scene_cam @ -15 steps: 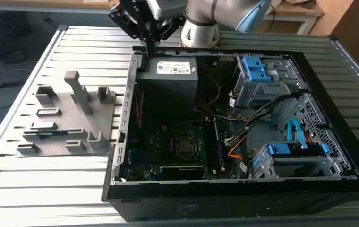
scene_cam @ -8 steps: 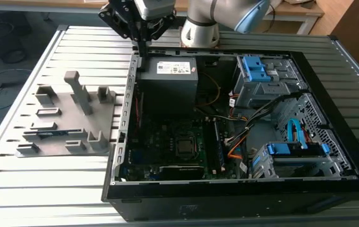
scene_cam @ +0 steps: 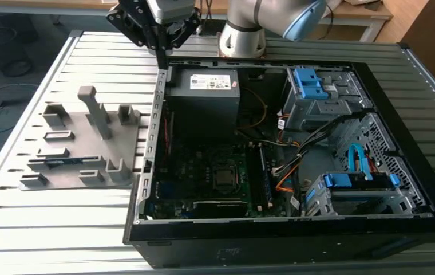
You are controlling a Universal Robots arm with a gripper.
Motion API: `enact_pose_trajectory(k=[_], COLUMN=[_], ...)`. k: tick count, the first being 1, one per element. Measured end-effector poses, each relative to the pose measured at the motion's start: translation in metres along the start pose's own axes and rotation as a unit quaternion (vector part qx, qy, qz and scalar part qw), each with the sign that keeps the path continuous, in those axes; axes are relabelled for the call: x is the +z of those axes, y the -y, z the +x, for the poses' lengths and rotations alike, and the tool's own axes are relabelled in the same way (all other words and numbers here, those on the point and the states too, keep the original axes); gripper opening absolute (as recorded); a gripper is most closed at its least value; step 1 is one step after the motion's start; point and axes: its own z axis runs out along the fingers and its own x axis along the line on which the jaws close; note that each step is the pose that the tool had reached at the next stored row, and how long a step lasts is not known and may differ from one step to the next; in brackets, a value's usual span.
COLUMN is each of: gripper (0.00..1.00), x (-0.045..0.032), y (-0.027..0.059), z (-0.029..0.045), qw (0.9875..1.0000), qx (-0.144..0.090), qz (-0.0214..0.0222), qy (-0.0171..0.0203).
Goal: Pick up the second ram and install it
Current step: 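Reach for the second ram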
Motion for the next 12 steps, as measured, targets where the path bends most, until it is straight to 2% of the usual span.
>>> enact_pose_trajectory(k=[6, 12], gripper=[0.1, 0.1], x=[-0.0004, -0.0008], y=[0.0009, 0.0021], z=[0.0124, 0.0281], qw=[1.0, 1.0], qx=[0.0, 0.0], qz=[0.0, 0.0], qy=[0.0, 0.0])
